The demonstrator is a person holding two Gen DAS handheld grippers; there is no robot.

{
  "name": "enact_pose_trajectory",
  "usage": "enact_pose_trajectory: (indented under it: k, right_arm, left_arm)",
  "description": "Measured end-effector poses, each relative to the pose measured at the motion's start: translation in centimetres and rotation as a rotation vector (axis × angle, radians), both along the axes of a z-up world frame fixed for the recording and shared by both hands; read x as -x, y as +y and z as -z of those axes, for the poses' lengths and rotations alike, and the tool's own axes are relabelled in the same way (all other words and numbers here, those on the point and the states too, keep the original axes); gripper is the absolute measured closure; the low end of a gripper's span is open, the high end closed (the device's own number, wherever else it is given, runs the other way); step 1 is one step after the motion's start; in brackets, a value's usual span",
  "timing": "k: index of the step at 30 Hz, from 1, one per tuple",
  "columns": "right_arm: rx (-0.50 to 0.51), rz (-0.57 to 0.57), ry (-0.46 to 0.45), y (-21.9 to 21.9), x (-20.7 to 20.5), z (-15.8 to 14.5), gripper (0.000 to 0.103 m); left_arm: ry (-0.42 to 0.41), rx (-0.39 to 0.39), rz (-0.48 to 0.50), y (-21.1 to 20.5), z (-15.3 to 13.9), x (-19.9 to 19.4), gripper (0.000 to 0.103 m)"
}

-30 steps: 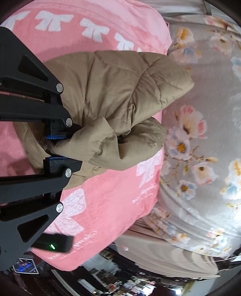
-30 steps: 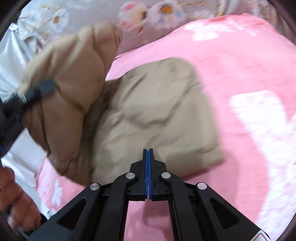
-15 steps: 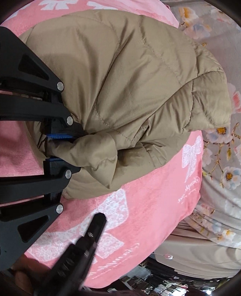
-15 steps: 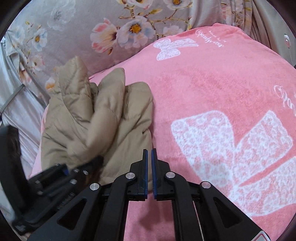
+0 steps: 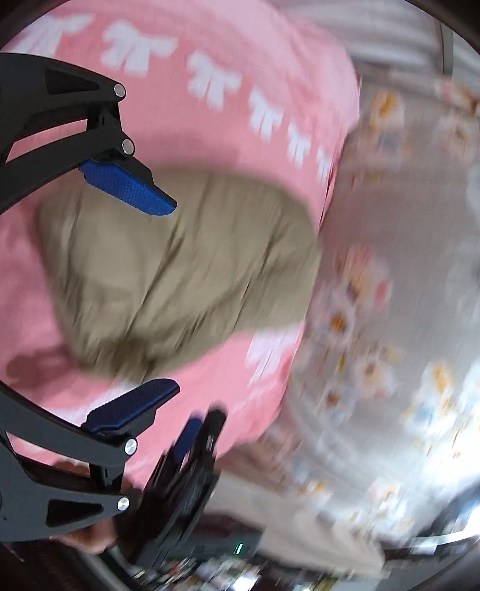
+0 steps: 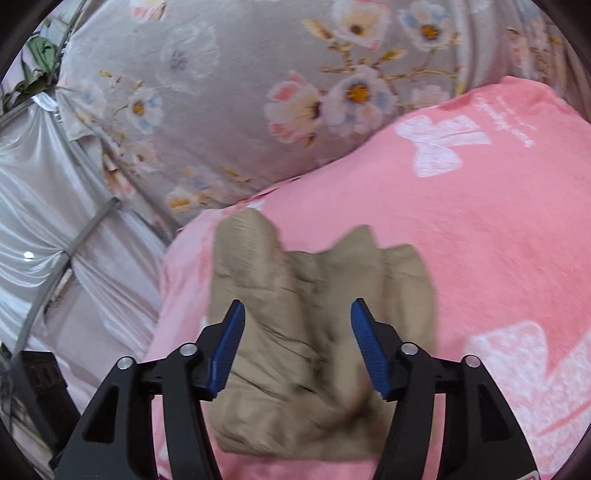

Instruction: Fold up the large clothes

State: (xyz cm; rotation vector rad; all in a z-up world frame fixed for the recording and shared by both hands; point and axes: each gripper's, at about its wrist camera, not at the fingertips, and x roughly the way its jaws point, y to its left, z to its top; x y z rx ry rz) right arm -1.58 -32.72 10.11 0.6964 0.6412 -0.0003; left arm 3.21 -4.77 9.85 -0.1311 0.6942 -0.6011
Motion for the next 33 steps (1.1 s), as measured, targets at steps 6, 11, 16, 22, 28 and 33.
enact_pose_trajectory:
  k: [6,11,16,22,28,33]
  right_arm:
    - [0.012,-0.011,0.122,2.8,-8.6,0.1,0.040]
    - [-0.003,-0.044,0.198,3.3,-12.0,2.0,0.088]
    - [0.036,-0.008,0.137,0.9,-9.4,1.0,0.094]
    - [0.115,0.056,0.190,-2.4,-7.4,3.3,0.095]
    - [0.162,0.133,0.248,-5.1,-5.8,6.9,0.095]
    - [0.229,0.160,0.273,-5.8,-5.6,9.2,0.095]
  left_arm:
    - [-0.007,-0.153,-0.389,6.3,-1.0,-7.0,0.016]
    - [0.020,-0.161,-0.444,7.5,-1.2,-9.5,0.017]
    - [0.004,-0.167,-0.387,4.7,-2.0,-9.9,0.017]
    - [0.025,-0.185,-0.252,-2.1,-2.0,-10.1,0.017]
    - [0.071,-0.241,-0.165,-8.7,0.0,-10.2,0.018]
    - [0.121,-0.290,-0.148,-12.2,2.9,-11.1,0.018]
